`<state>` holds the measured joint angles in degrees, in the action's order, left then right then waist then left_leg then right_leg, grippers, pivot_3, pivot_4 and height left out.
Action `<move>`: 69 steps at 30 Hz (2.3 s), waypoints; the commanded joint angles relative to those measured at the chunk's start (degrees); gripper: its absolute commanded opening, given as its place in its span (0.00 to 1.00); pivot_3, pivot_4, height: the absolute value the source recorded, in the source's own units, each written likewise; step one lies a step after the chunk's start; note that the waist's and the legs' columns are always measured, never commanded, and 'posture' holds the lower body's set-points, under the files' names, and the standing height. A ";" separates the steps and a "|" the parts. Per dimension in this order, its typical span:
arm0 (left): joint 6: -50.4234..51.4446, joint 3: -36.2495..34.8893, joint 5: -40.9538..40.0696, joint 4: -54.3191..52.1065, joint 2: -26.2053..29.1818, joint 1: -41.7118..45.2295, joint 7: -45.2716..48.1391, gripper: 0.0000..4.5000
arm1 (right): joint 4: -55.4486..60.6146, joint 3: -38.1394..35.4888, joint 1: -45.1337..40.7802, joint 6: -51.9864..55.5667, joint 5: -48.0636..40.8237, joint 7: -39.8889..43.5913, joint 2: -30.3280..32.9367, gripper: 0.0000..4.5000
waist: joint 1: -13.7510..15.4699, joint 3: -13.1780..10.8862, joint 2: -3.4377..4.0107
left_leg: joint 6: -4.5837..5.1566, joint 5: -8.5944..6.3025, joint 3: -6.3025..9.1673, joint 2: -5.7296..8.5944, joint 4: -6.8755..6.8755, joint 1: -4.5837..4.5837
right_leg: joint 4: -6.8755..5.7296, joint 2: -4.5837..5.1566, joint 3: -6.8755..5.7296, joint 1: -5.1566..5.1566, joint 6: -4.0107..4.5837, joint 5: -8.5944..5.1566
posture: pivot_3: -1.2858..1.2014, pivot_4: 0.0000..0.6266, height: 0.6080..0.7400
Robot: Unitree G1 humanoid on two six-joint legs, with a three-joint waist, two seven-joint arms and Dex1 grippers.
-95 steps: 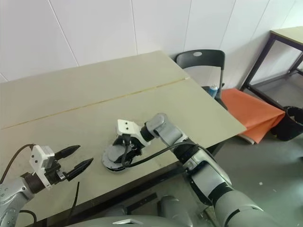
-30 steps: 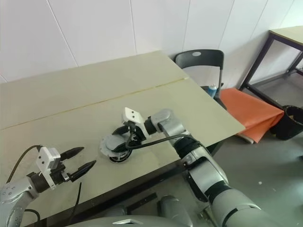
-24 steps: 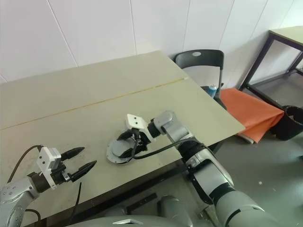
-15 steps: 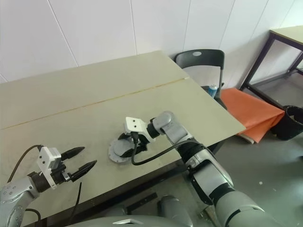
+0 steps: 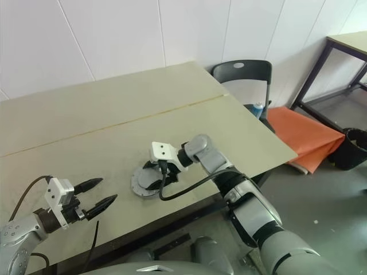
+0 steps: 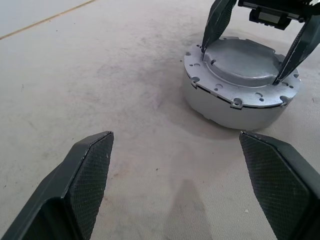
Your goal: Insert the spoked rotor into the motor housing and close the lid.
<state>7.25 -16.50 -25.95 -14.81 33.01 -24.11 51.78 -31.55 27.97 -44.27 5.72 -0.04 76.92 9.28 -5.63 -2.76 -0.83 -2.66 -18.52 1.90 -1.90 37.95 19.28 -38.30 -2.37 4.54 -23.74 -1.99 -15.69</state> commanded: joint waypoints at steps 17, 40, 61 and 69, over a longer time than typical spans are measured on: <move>-0.42 -0.07 -0.33 -1.56 0.24 0.83 0.26 0.96 | -1.72 -1.94 -2.12 2.58 -1.66 2.29 0.92 0.72 | 0.17 0.00 0.00 | 0.00 0.00 0.01 0.04 0.06 -0.08 | 0.01 0.06 0.00 0.13 0.01 0.00 | 0.52 0.00 1.00; 0.22 0.11 -0.16 -1.82 0.34 0.92 -0.27 0.96 | 3.63 -0.87 1.54 5.66 -2.00 0.53 -0.22 0.72 | 0.04 0.00 0.01 | 0.00 0.00 0.00 0.01 0.05 -0.26 | 0.00 0.01 0.01 0.26 0.00 -0.02 | 0.52 0.00 1.00; 0.15 0.50 0.07 -1.45 0.34 1.45 -0.42 0.96 | 3.12 2.85 2.60 1.33 3.75 -2.61 2.03 0.72 | -0.03 -0.04 0.08 | 0.00 0.00 -0.03 0.01 -0.01 -0.57 | 0.01 -0.01 0.02 0.46 0.10 -0.10 | 0.52 0.00 1.00; 0.37 0.66 0.09 -1.21 0.34 1.97 -0.29 0.96 | 0.90 -1.14 -0.84 6.57 -0.53 0.07 2.23 0.72 | 0.15 -0.05 0.08 | 0.00 0.00 -0.07 0.02 -0.02 -0.83 | 0.01 0.01 0.07 0.71 0.15 -0.14 | 0.52 0.00 1.00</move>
<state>8.12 -15.88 -25.63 -15.33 33.02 -22.75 51.27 -29.94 28.25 -43.74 10.16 0.26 76.01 10.42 -5.48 -2.81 -0.75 -2.66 -18.52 1.84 -1.88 37.93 18.48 -38.29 -2.36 4.61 -23.06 -1.84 -15.83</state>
